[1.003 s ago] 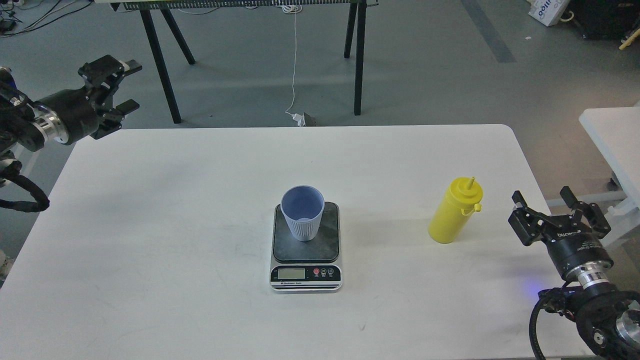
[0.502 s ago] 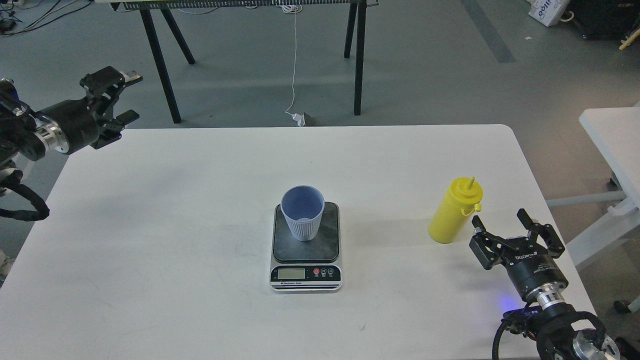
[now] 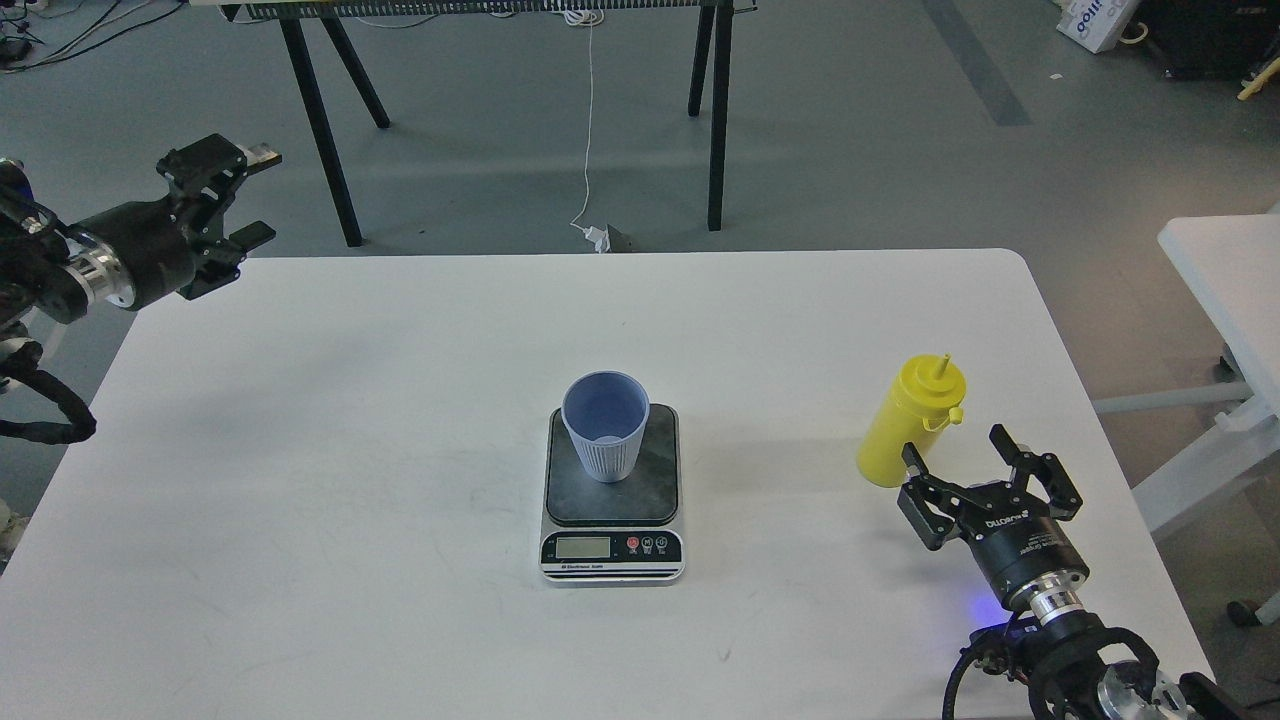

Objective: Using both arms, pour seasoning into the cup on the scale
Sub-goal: 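Move the right gripper down to the yellow squeeze bottle, then grasp the yellow bottle with the right gripper and lift it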

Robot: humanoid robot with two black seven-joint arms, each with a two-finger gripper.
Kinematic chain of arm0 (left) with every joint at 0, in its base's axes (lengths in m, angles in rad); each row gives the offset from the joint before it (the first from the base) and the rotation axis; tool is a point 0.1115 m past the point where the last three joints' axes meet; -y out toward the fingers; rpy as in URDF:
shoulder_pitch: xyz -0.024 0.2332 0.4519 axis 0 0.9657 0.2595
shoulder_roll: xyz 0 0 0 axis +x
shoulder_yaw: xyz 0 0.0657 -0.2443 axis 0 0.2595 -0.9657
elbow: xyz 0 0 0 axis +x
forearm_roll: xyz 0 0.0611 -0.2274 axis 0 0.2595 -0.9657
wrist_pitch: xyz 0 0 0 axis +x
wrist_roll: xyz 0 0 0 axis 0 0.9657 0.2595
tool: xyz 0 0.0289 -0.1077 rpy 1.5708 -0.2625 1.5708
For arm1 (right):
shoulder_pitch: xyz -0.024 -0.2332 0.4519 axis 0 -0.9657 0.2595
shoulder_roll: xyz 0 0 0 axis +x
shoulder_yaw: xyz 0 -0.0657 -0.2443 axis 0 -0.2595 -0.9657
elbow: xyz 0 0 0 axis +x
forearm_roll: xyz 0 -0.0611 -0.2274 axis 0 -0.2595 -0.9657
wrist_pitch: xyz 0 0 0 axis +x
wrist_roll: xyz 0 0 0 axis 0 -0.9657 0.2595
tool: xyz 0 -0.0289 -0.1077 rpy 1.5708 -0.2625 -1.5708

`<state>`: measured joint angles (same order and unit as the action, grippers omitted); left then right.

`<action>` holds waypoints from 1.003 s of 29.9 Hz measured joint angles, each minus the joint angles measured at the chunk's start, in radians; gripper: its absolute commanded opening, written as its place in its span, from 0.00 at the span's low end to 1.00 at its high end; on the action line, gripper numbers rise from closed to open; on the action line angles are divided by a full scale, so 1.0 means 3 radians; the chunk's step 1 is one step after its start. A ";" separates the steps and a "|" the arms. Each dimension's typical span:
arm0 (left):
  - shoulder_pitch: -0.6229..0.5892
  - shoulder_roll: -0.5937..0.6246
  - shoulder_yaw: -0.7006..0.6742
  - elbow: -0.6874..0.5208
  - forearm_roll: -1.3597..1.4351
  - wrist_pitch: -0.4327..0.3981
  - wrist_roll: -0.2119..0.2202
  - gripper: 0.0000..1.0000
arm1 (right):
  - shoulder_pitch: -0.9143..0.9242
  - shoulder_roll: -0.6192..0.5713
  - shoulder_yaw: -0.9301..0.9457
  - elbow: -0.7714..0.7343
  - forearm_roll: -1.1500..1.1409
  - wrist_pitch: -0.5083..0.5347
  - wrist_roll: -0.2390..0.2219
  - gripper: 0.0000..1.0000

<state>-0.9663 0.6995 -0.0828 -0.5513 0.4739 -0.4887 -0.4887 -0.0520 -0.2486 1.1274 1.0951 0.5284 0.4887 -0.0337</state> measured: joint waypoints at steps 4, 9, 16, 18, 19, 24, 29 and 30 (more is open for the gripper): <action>0.0034 0.0003 0.0000 0.0001 0.0000 0.0000 0.0000 1.00 | 0.0046 0.0045 -0.0001 -0.0070 -0.0031 0.0000 -0.0003 0.99; 0.0061 0.0007 -0.0002 -0.0002 0.0000 0.0000 0.0000 1.00 | 0.0156 0.0060 -0.0096 -0.0177 -0.0052 0.0000 -0.0003 0.99; 0.0091 0.0019 -0.0005 0.0000 0.0000 0.0000 0.0000 1.00 | 0.0279 0.0104 -0.0156 -0.0324 -0.0059 0.0000 0.0004 0.99; 0.0105 0.0022 -0.0005 0.0001 0.0000 0.0000 0.0000 1.00 | 0.0306 0.0116 -0.0158 -0.0350 -0.0061 0.0000 0.0005 0.99; 0.0109 0.0023 -0.0005 0.0001 0.0000 0.0000 0.0000 1.00 | 0.0318 0.0123 -0.0158 -0.0356 -0.0063 0.0000 0.0005 0.99; 0.0119 0.0025 -0.0005 0.0002 0.0000 0.0000 0.0000 1.00 | 0.0386 0.0137 -0.0160 -0.0402 -0.0064 0.0000 0.0005 0.99; 0.0136 0.0021 -0.0005 0.0000 0.0000 0.0000 0.0000 1.00 | 0.0487 0.0180 -0.0236 -0.0524 -0.0064 0.0000 0.0005 0.99; 0.0138 0.0019 -0.0005 0.0000 0.0000 0.0000 0.0000 1.00 | 0.0506 0.0189 -0.0253 -0.0553 -0.0064 0.0000 0.0005 0.99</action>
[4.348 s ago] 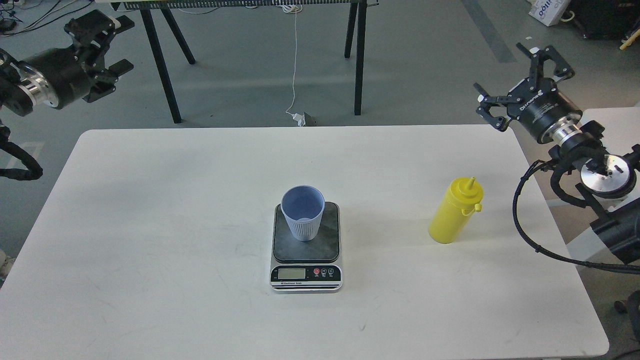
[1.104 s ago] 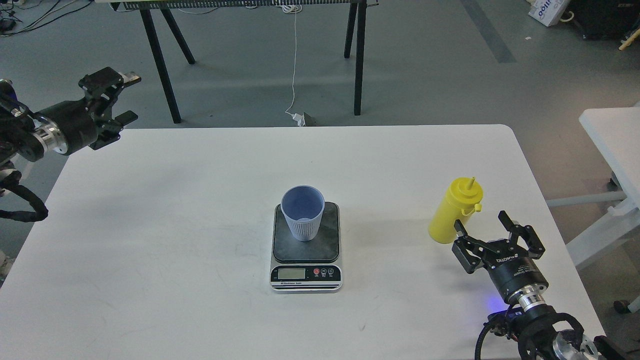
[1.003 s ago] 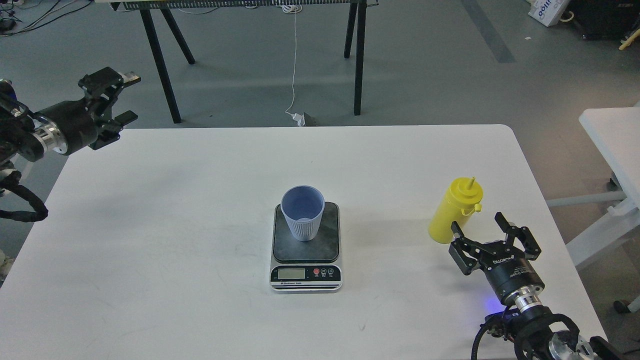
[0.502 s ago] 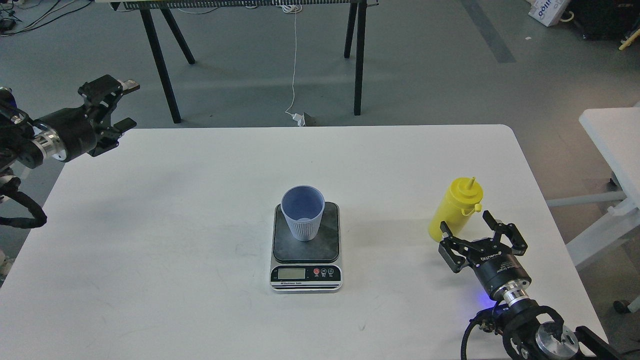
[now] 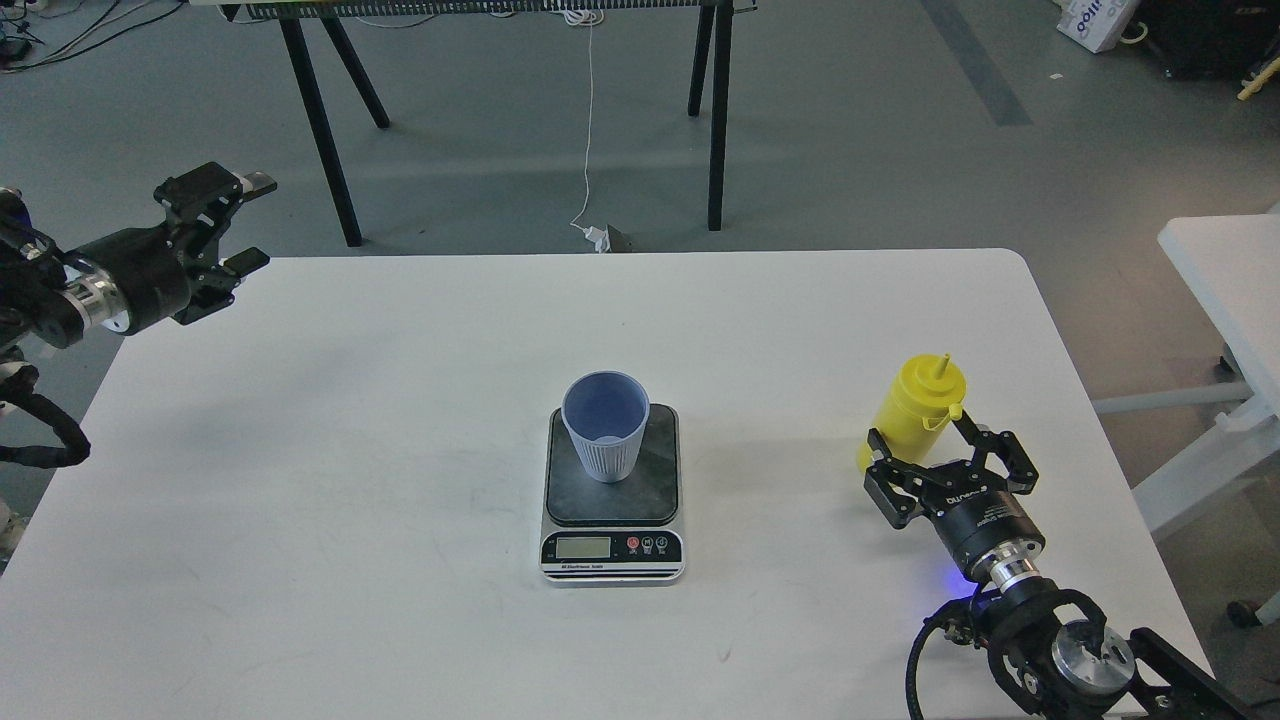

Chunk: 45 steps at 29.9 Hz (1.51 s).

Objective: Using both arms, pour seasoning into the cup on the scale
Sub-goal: 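Grasp the yellow bottle with the right gripper and lift it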

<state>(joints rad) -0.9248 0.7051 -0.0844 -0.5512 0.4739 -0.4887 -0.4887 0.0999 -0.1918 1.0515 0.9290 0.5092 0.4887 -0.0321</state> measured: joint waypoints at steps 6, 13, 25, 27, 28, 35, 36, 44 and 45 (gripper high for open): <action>0.0004 -0.0003 0.0003 0.0001 0.0000 0.0000 0.0000 1.00 | 0.0098 0.0095 -0.0038 -0.0171 0.0000 0.0000 0.0002 0.99; 0.0010 -0.0007 0.0005 0.0002 0.0000 0.0000 0.0000 1.00 | 0.0206 0.0136 -0.0108 -0.0280 0.0000 0.0000 0.0005 0.99; 0.0055 -0.0008 0.0000 0.0000 0.0000 0.0000 0.0000 1.00 | 0.0288 0.0181 -0.0111 -0.0350 0.0000 0.0000 0.0010 0.87; 0.0056 -0.0008 0.0000 0.0000 0.0000 0.0000 0.0000 1.00 | 0.0290 0.0187 -0.0111 -0.0350 -0.0005 0.0000 0.0012 0.74; 0.0056 -0.0006 0.0000 0.0000 0.0000 0.0000 0.0000 1.00 | 0.0290 0.0188 -0.0111 -0.0350 -0.0010 0.0000 0.0013 0.63; 0.0056 -0.0007 0.0005 0.0002 0.0000 0.0000 0.0000 1.00 | 0.0304 0.0190 -0.0103 -0.0348 -0.0082 0.0000 0.0029 0.15; 0.0056 -0.0013 0.0005 0.0002 0.0000 0.0000 0.0000 1.00 | 0.0314 0.0190 -0.0102 -0.0348 -0.0086 0.0000 0.0030 0.13; 0.0056 -0.0021 0.0001 -0.0002 0.0002 0.0000 0.0000 1.00 | 0.0524 0.0146 -0.0100 -0.0269 -0.0211 0.0000 0.0034 0.11; 0.0056 -0.0018 0.0001 -0.0002 0.0002 0.0000 0.0000 1.00 | 0.0629 0.0110 -0.0098 -0.0260 -0.0248 0.0000 0.0035 0.11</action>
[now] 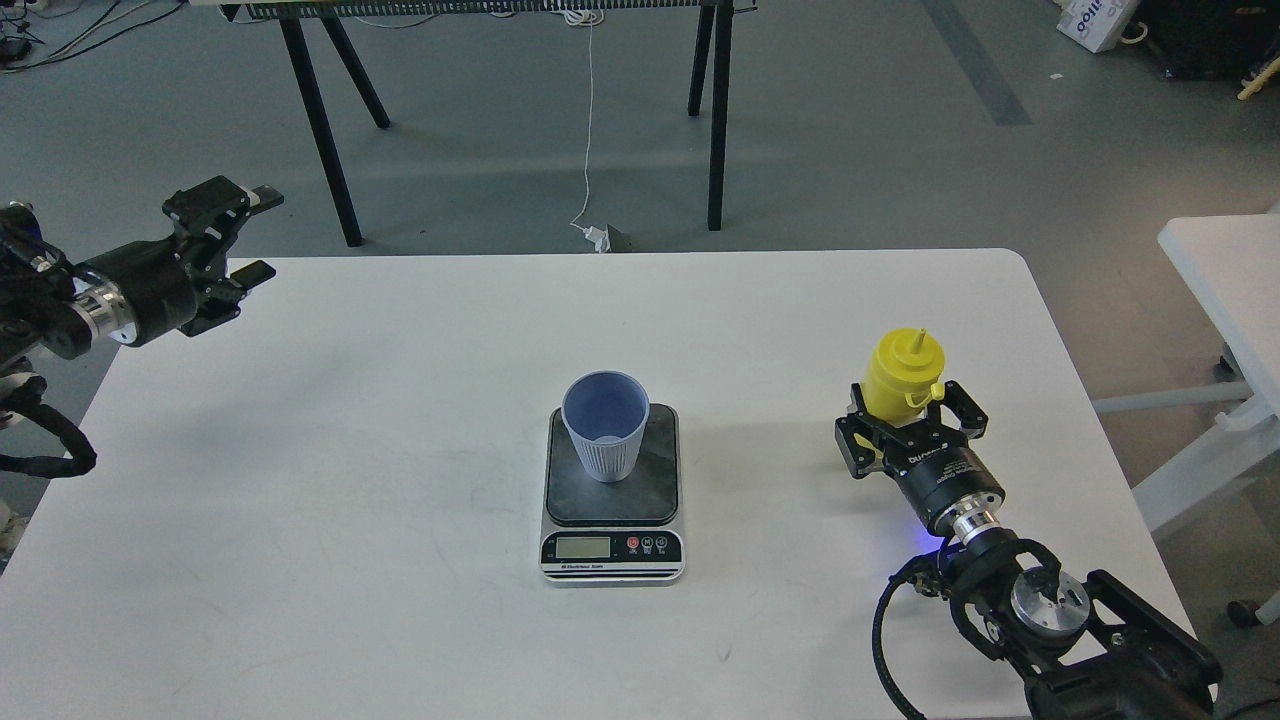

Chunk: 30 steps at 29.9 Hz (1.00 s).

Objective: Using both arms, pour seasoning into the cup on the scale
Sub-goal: 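Grasp the yellow bottle with the right gripper and lift it, then invert the bottle with the right gripper over the cup and squeeze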

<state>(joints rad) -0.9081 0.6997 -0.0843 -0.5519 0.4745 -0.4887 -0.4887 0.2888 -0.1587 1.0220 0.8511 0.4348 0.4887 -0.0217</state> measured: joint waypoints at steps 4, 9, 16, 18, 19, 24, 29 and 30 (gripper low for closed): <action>0.0000 0.0018 -0.0001 0.0000 -0.0004 0.0000 0.0000 1.00 | 0.0568 -0.0217 0.0003 0.0005 -0.0378 -0.0013 0.0002 0.11; 0.0000 0.0018 -0.0003 0.0000 -0.0006 -0.0001 0.0000 1.00 | 0.1340 -0.0289 -0.0014 -0.0107 -0.1219 -0.0295 -0.0004 0.11; -0.0027 0.0015 -0.0015 0.0003 0.0003 -0.0001 0.0000 1.00 | 0.2131 -0.0205 -0.0421 -0.0158 -0.2503 -0.0703 0.0006 0.11; -0.0028 0.0015 -0.0015 0.0003 0.0004 -0.0001 0.0000 1.00 | 0.2308 -0.0168 -0.0650 -0.0158 -0.2717 -0.0765 0.0033 0.11; -0.0028 0.0015 -0.0015 0.0003 0.0004 0.0000 0.0000 1.00 | 0.2402 -0.0156 -0.0792 -0.0158 -0.2833 -0.0789 0.0043 0.11; -0.0011 0.0015 -0.0007 0.0004 0.0020 -0.0001 0.0000 1.00 | 0.2753 -0.0018 -0.1454 -0.0136 -0.3457 -0.0859 0.0058 0.11; -0.0019 0.0006 -0.0015 0.0005 0.0017 0.0000 0.0000 1.00 | 0.2916 0.0122 -0.1790 -0.0128 -0.4220 -0.0867 0.0061 0.11; -0.0031 0.0003 -0.0017 0.0005 0.0012 0.0000 0.0000 1.00 | 0.2934 0.0156 -0.1832 -0.0128 -0.4373 -0.0867 0.0061 0.11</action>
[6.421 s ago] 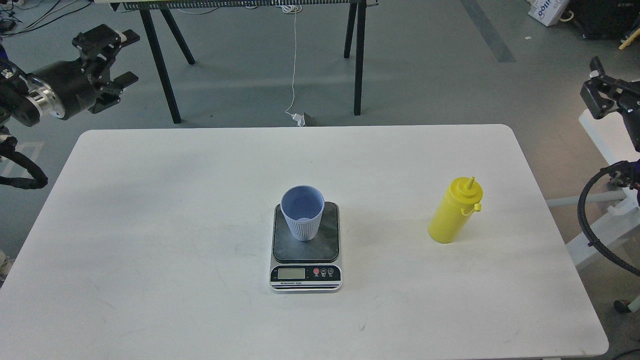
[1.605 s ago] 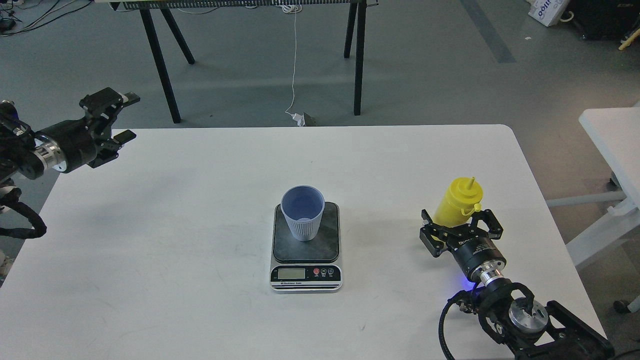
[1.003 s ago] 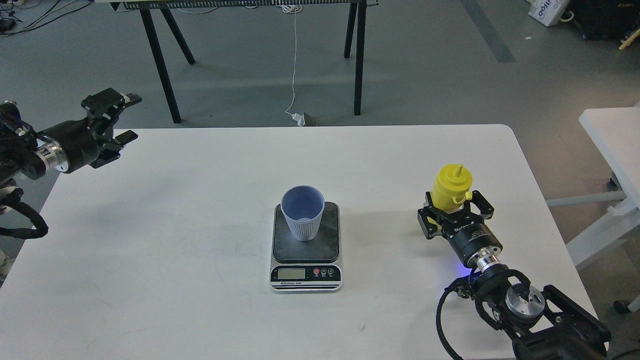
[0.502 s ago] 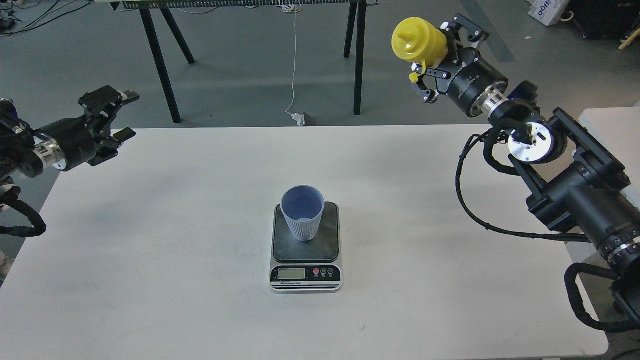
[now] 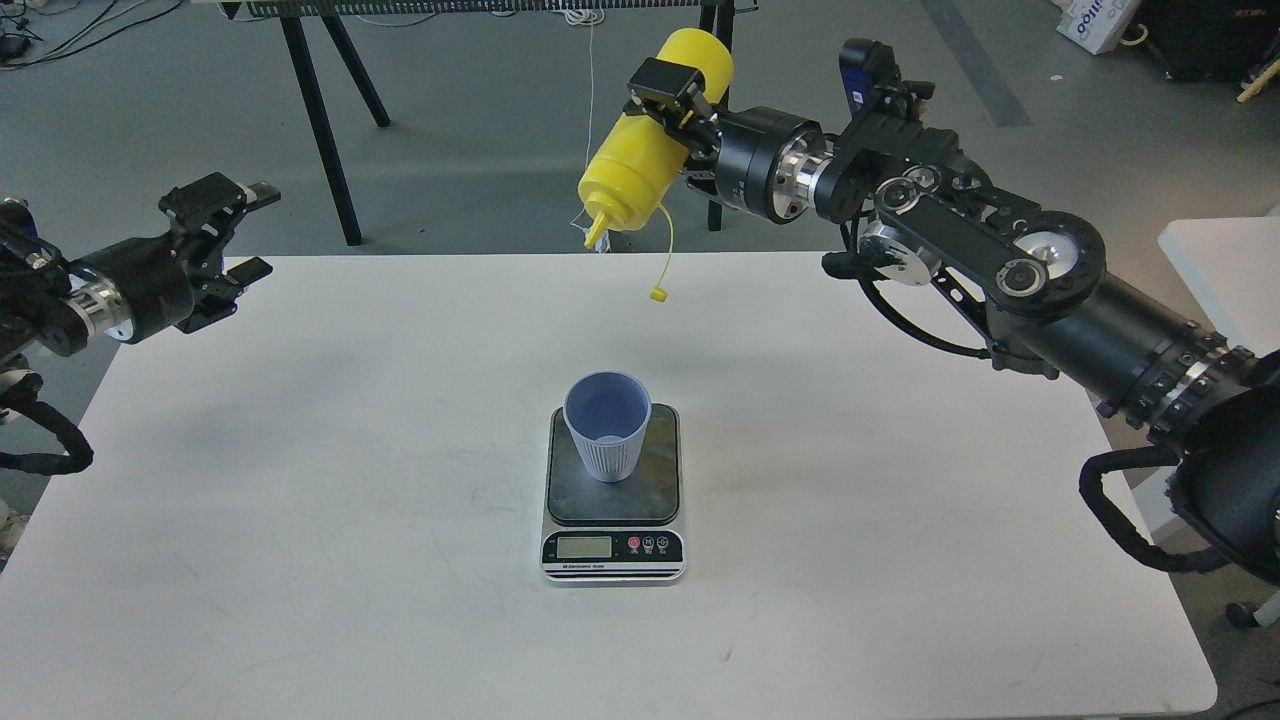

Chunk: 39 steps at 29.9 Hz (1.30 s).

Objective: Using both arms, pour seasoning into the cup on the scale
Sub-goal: 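Invert the bottle with the right gripper over the cup and squeeze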

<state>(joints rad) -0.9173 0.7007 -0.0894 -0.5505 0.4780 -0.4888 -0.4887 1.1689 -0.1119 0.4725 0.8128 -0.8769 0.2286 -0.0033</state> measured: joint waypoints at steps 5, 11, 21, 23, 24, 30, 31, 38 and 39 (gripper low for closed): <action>-0.0026 -0.0017 -0.0004 0.0000 -0.0004 0.0000 0.0000 1.00 | 0.0100 0.0109 -0.0220 0.0009 -0.0567 0.0000 0.0042 0.11; -0.0032 -0.0019 -0.0004 0.0000 -0.0005 0.0001 0.0000 1.00 | 0.0184 0.0152 -0.0525 0.0013 -0.0872 -0.0036 0.0131 0.11; -0.0036 -0.0057 -0.0008 -0.0002 -0.0015 0.0001 0.0000 1.00 | 0.0176 0.0334 -0.1000 -0.0001 -0.1120 -0.0406 0.0247 0.11; -0.0036 -0.0063 -0.0008 -0.0002 -0.0015 0.0001 0.0000 1.00 | 0.0171 0.0358 -0.1050 -0.0004 -0.1122 -0.0431 0.0247 0.11; -0.0036 -0.0064 -0.0008 -0.0003 -0.0015 0.0001 0.0000 1.00 | 0.0170 0.0365 -0.1078 -0.0008 -0.1126 -0.0440 0.0247 0.11; -0.0031 -0.0075 -0.0004 -0.0003 -0.0015 0.0001 0.0000 1.00 | 0.0164 0.0373 -0.1188 -0.0031 -0.1258 -0.0460 0.0247 0.11; -0.0031 -0.0078 -0.0004 -0.0003 -0.0015 0.0001 0.0000 1.00 | 0.0160 0.0373 -0.1193 -0.0033 -0.1275 -0.0466 0.0247 0.11; -0.0026 -0.0093 -0.0007 -0.0002 -0.0014 0.0001 0.0000 1.00 | 0.0140 0.0373 -0.1231 -0.0071 -0.1295 -0.0487 0.0245 0.11; -0.0026 -0.0097 -0.0007 -0.0002 -0.0014 0.0001 0.0000 1.00 | 0.0136 0.0373 -0.1232 -0.0086 -0.1296 -0.0497 0.0244 0.11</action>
<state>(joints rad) -0.9251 0.6717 -0.0916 -0.5511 0.4739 -0.4886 -0.4887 1.2098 0.0000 0.1029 0.7870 -1.2656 0.0796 0.0698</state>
